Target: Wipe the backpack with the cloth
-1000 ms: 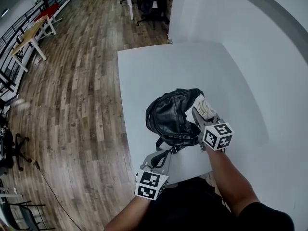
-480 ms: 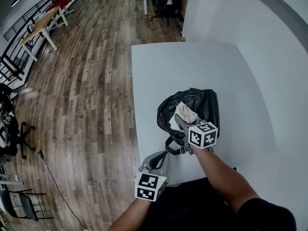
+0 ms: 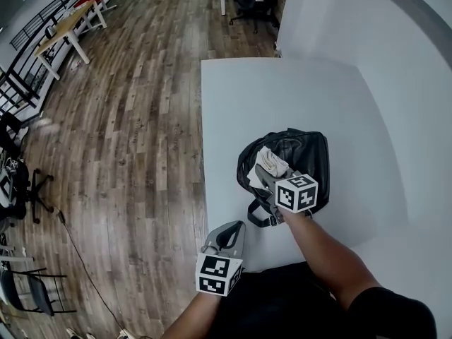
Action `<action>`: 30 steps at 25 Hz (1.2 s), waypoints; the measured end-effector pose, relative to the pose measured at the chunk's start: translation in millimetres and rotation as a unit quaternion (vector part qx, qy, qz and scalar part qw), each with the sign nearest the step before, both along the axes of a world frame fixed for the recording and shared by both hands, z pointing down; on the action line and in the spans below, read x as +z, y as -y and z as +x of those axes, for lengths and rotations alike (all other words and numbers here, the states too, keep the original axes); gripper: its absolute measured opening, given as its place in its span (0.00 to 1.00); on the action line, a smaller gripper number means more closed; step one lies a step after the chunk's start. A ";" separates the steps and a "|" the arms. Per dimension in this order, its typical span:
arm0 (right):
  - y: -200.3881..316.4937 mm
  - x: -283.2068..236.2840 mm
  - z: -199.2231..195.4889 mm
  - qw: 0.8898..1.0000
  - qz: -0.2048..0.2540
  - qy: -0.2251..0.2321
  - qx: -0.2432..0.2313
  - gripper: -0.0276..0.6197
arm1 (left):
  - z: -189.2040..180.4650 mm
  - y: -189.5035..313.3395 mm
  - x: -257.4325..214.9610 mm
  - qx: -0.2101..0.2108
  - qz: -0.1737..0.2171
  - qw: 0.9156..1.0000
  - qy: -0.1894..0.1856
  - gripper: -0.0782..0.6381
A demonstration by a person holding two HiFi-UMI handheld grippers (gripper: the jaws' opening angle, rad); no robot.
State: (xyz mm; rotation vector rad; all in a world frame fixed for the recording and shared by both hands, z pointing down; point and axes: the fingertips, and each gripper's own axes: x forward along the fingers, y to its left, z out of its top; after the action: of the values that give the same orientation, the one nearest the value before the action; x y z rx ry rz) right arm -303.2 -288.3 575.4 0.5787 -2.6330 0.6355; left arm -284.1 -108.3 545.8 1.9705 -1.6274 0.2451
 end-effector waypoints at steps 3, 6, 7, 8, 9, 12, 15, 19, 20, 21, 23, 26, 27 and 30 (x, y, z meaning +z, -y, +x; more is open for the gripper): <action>-3.1 2.3 3.6 1.000 -0.004 -0.004 -0.002 0.18 | 2.1 1.1 1.5 0.003 -0.001 1.000 -0.001 0.12; -7.3 3.7 9.2 1.000 -0.003 -0.008 -0.005 0.18 | 6.9 5.0 0.0 0.008 0.004 1.000 -0.001 0.12; -8.8 4.0 11.4 1.000 -0.003 -0.009 -0.006 0.18 | 9.0 5.9 -0.1 0.011 0.005 1.000 -0.001 0.12; -10.1 3.9 13.8 1.000 -0.002 -0.010 -0.006 0.18 | 10.9 6.9 -0.6 0.015 0.007 1.000 -0.001 0.12; -11.1 3.3 16.4 1.000 -0.001 -0.011 -0.006 0.18 | 12.7 8.1 -1.4 0.017 0.009 1.000 0.000 0.12; -13.2 -0.6 24.5 1.000 0.003 -0.013 -0.007 0.18 | 18.5 11.0 -3.5 0.025 0.011 1.000 0.001 0.12; -16.9 -5.7 32.6 1.000 0.009 -0.019 -0.015 0.18 | 26.0 11.6 -5.1 0.035 0.010 0.999 0.001 0.12; -19.6 -12.1 45.6 0.999 0.021 -0.028 -0.024 0.18 | 36.7 13.4 -9.5 0.049 0.015 0.999 0.002 0.12; -19.5 -13.7 49.4 0.999 0.024 -0.030 -0.025 0.18 | 39.1 13.4 -10.4 0.052 0.015 0.999 0.002 0.12; -19.2 -15.2 53.2 0.999 0.026 -0.032 -0.025 0.18 | 41.2 13.3 -11.1 0.055 0.015 0.998 0.003 0.12; -17.8 -18.3 61.5 0.999 0.030 -0.036 -0.023 0.18 | 44.4 13.0 -12.4 0.060 0.016 0.998 0.006 0.12; -15.2 -21.4 73.8 0.998 0.034 -0.042 -0.020 0.18 | 49.4 13.9 -13.9 0.066 0.018 0.998 0.007 0.12; -14.2 -21.7 77.7 0.998 0.035 -0.044 -0.020 0.18 | 51.4 14.4 -13.6 0.067 0.018 0.998 0.005 0.12; -10.8 -23.3 89.6 0.998 0.037 -0.048 -0.018 0.18 | 58.3 16.9 -14.9 0.071 0.021 0.997 0.005 0.12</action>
State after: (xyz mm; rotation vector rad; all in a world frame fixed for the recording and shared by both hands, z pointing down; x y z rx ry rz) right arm -213.7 -277.5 552.1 0.5686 -2.5803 0.4886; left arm -225.8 -125.2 530.9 2.1235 -1.5108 0.2779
